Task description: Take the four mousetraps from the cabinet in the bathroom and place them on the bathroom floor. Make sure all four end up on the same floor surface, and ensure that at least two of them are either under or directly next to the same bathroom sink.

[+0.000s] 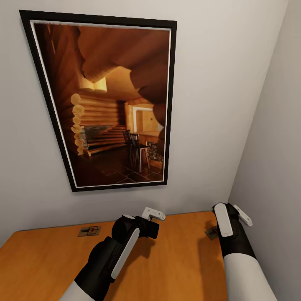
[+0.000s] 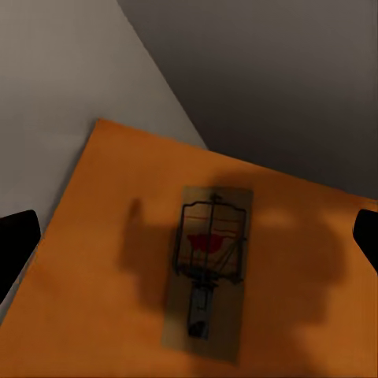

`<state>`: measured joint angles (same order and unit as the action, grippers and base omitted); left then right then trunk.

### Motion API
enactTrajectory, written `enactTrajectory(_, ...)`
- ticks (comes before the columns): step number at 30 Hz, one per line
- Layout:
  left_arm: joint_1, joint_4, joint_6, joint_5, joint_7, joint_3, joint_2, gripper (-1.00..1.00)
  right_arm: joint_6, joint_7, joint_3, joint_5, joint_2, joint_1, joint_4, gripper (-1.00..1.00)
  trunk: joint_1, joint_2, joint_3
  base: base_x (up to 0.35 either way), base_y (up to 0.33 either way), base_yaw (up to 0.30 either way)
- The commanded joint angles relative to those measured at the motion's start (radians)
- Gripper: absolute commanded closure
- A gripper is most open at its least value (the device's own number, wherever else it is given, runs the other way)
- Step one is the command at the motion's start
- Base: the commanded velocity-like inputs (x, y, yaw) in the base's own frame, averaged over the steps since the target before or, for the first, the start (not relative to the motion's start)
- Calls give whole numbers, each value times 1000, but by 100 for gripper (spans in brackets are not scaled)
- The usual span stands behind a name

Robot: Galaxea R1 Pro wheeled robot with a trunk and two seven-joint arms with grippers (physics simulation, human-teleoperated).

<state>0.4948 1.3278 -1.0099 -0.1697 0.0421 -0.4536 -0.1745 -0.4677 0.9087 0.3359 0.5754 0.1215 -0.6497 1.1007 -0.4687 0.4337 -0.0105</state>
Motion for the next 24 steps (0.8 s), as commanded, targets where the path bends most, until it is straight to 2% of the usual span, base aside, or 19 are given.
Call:
enactTrajectory(1,1,1,-4,-4,4,0,0,100,-8,3,2,3,0,-1,-1,-100,-1,1,-1,0,0,0)
enactTrajectory(24,1,2,-4,-6,3,0,0,100,-8,-4,0,4,3,-1,-50,-100,-1,1,-1,0,0,0)
